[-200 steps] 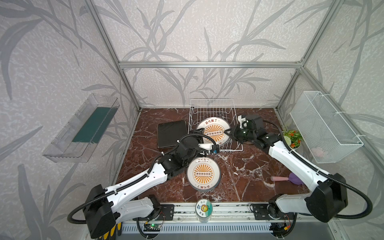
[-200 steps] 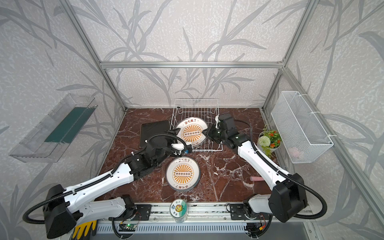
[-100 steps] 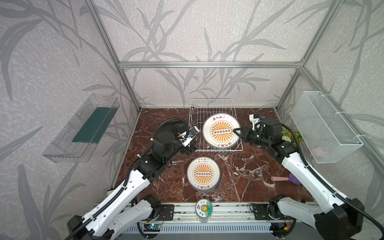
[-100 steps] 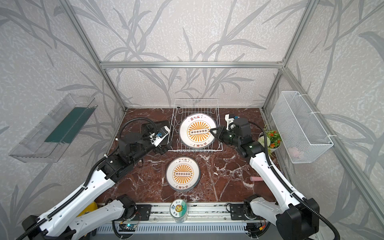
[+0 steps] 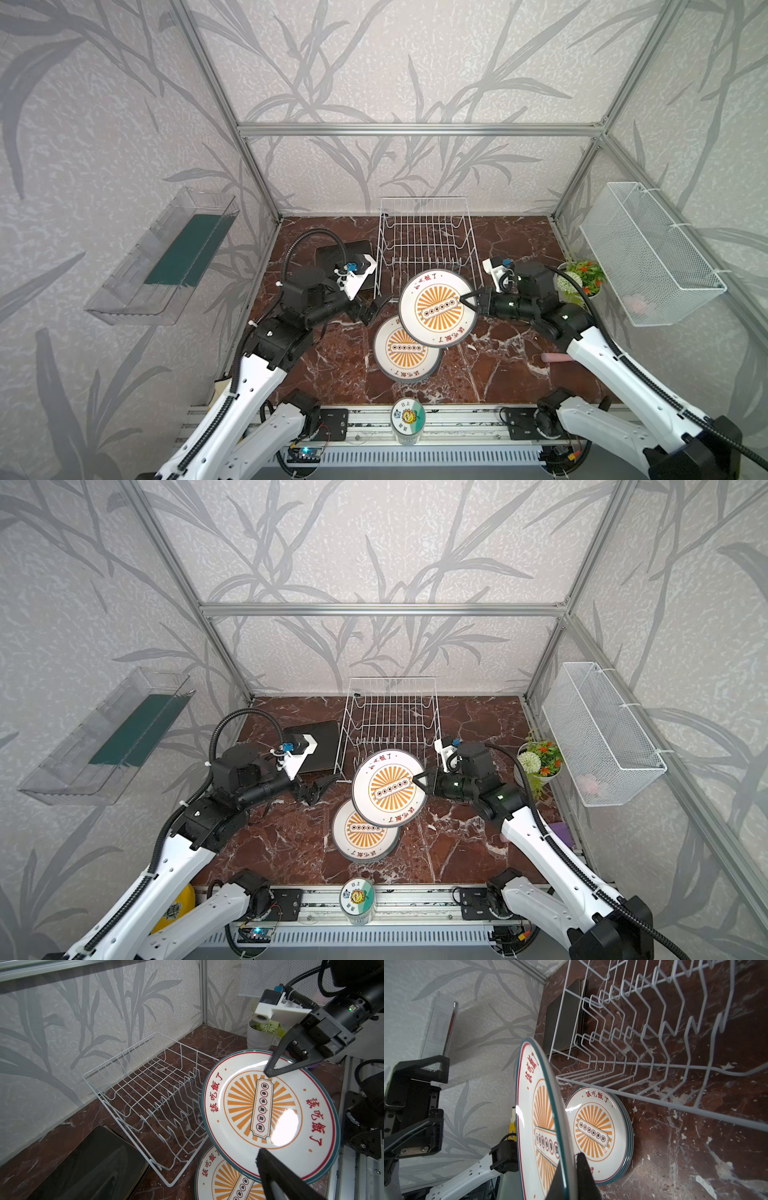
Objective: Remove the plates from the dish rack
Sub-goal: 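Lower the patterned plate onto the plate stack with the right gripper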
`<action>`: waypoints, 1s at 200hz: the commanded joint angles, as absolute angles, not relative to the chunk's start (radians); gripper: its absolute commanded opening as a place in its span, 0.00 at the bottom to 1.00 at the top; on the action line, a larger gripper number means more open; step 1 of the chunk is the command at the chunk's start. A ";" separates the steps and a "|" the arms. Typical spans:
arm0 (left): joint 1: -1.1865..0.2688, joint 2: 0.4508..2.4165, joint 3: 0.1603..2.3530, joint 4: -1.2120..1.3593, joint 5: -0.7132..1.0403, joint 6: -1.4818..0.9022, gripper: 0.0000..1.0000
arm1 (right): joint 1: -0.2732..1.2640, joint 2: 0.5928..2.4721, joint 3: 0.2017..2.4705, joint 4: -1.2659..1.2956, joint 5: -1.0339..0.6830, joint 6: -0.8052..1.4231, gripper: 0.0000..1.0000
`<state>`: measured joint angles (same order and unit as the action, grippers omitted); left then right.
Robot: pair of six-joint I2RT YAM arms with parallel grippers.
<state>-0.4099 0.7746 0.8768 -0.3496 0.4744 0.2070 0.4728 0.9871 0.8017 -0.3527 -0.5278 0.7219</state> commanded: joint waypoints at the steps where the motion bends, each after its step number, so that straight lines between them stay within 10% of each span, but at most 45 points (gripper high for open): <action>1: -0.393 0.744 0.850 -0.341 0.533 0.162 0.99 | 0.516 0.957 0.775 -0.355 -0.515 0.703 0.00; 200: -0.371 0.744 0.808 -0.325 0.492 0.201 0.99 | 0.799 1.221 0.551 0.085 -0.230 1.028 0.01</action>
<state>-0.3786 0.7540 0.8093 -0.3424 0.4988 0.1875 0.7864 1.1881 0.5423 -0.0364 -0.2398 0.9924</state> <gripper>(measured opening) 0.991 0.094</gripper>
